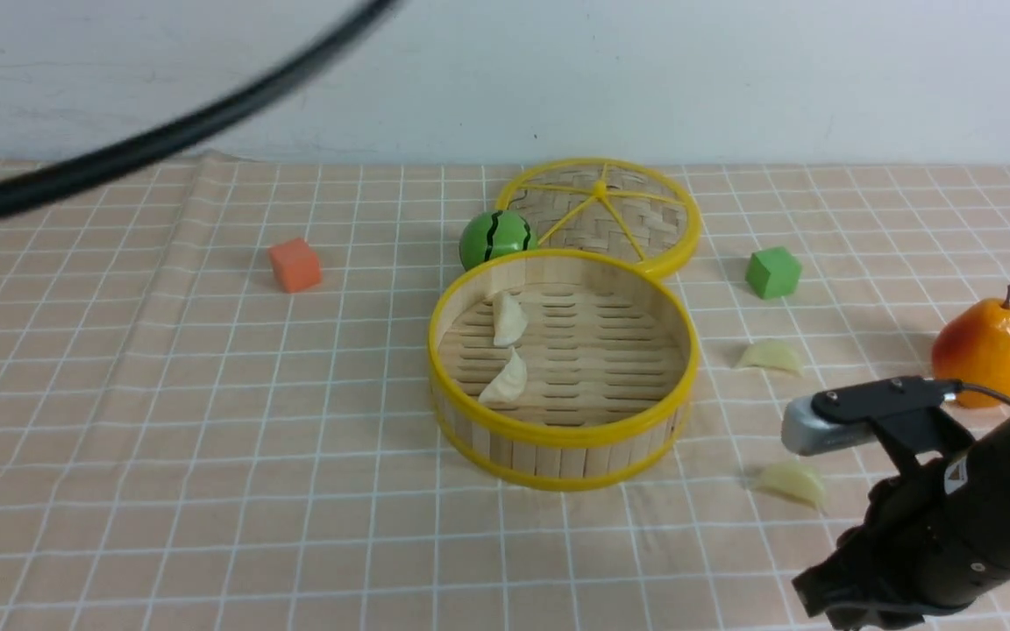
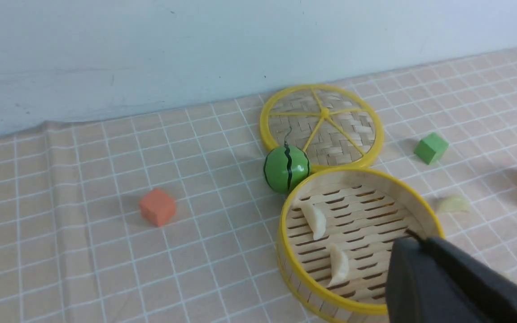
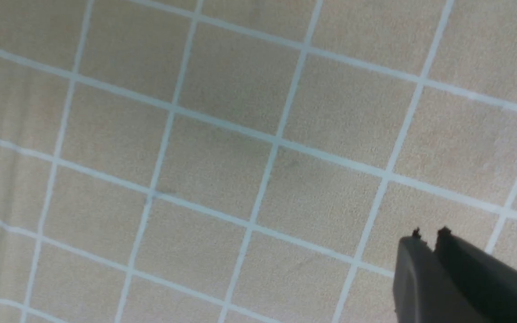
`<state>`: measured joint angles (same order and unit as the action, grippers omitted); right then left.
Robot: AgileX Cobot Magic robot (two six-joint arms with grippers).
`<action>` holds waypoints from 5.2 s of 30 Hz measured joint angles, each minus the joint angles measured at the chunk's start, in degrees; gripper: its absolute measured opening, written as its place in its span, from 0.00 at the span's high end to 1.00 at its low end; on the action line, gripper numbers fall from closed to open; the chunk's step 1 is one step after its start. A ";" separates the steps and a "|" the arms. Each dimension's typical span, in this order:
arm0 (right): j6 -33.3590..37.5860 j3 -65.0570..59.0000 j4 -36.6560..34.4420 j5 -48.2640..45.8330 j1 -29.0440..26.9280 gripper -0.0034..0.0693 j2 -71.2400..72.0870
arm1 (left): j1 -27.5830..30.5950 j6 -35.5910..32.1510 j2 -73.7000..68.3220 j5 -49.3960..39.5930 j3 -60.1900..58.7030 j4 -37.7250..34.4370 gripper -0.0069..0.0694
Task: Put the dumplings into the steamer on the table with the brown tablecloth.
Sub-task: 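Reach for and grasp a dumpling lying on the table beside the steamer, then place the dumpling in the bamboo steamer basket with the right gripper, then reach for and grasp a dumpling lying on the table beside the steamer, then place the dumpling in the bamboo steamer basket with the right gripper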
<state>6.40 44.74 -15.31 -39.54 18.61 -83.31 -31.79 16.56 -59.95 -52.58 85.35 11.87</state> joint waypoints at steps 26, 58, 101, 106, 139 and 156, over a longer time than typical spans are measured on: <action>-6.03 56.65 19.93 -15.16 -6.14 0.21 -38.50 | 0.00 17.36 60.99 4.65 -60.31 2.37 0.93; -2.36 63.58 17.58 -20.37 -7.05 0.66 -44.10 | 0.00 14.79 43.91 27.29 -70.50 10.18 0.93; 5.64 67.63 15.82 -30.58 -0.28 0.20 -30.23 | 0.00 14.77 43.91 27.31 -70.50 11.03 0.90; 4.64 54.38 13.84 -30.58 -3.43 0.20 -30.98 | 0.00 14.77 43.91 27.32 -70.50 9.43 0.89; 4.62 53.32 4.65 -21.87 -0.39 0.63 -30.46 | 0.00 14.82 43.91 27.44 -70.50 9.22 0.88; 13.44 54.62 3.91 -4.00 5.92 0.47 -40.58 | 0.00 14.82 43.91 27.81 -70.50 9.43 0.87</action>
<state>19.84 99.36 -11.40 -43.55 24.53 -123.89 -31.79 31.38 -16.04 -24.77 14.85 21.30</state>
